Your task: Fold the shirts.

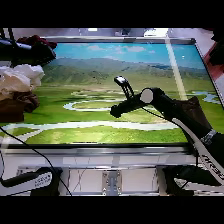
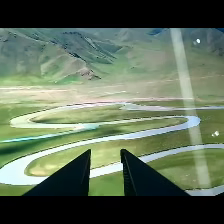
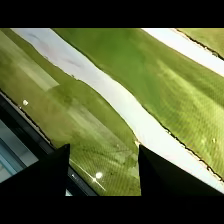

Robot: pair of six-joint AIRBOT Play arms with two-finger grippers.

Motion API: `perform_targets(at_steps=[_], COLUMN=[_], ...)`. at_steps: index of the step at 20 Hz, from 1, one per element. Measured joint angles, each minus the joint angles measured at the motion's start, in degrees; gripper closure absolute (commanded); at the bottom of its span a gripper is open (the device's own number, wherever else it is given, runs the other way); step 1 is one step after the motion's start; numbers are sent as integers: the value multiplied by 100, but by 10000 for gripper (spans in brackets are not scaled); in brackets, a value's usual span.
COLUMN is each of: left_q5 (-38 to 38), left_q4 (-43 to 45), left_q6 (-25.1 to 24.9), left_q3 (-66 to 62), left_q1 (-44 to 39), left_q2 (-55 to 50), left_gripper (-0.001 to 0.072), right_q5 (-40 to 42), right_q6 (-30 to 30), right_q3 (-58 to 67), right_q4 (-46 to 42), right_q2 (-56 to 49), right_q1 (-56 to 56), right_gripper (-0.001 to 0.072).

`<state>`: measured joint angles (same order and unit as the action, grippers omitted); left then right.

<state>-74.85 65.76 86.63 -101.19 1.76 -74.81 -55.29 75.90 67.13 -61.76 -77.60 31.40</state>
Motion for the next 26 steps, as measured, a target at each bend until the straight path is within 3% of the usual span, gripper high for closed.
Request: perform_targets(at_steps=[26], left_q5=[0], left_q4=[2], left_q6=[-2], left_q3=[0], left_q1=[0], left_q2=[0], left_gripper=[465], right_q5=[195], right_q6=[0], right_q3=[0], right_q4=[-11], right_q2=[0], right_q1=[17], right_gripper=[229])
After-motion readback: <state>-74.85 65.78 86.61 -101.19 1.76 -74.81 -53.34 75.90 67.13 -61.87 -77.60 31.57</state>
